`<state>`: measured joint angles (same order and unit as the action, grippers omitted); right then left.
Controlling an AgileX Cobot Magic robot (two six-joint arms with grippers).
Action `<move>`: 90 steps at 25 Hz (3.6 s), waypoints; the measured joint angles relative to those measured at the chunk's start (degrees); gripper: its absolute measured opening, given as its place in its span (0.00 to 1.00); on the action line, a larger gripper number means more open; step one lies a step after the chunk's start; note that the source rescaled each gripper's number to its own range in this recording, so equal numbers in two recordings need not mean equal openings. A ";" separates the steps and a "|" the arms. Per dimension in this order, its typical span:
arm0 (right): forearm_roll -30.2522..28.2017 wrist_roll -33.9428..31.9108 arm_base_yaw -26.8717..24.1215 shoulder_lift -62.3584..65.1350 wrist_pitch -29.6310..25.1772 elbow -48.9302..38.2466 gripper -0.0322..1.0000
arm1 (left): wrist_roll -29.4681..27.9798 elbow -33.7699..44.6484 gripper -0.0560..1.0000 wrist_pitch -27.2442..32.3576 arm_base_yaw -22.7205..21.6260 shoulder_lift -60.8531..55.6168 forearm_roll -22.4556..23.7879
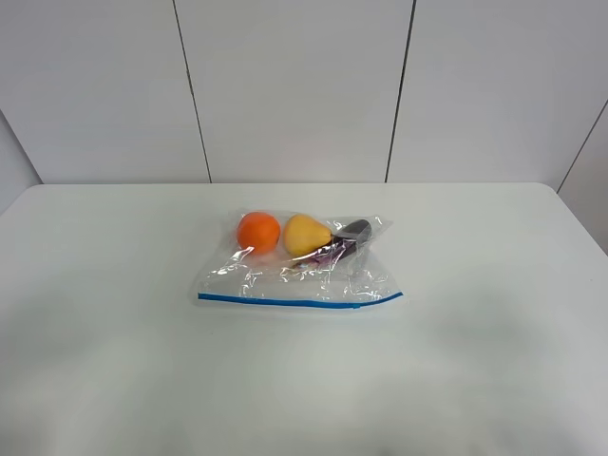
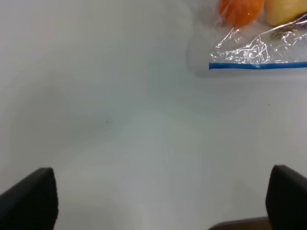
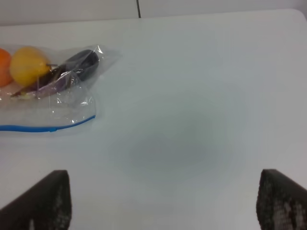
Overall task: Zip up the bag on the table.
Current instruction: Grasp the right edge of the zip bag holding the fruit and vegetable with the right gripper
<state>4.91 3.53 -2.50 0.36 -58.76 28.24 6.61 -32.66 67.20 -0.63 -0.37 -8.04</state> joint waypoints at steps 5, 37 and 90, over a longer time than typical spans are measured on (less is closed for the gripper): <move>0.00 0.00 0.00 0.00 0.00 0.00 0.87 | 0.00 0.00 1.00 0.00 0.00 0.00 0.00; 30.71 20.02 0.00 -89.65 1.60 33.13 1.00 | 0.00 0.00 1.00 0.00 0.00 0.00 0.00; 57.77 42.84 0.00 -124.57 -1.91 39.64 0.91 | 0.00 0.00 1.00 -0.06 0.00 0.00 0.00</move>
<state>62.68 46.37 -2.50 -124.22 -60.67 67.88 6.61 -32.66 67.15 -0.63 -0.37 -8.04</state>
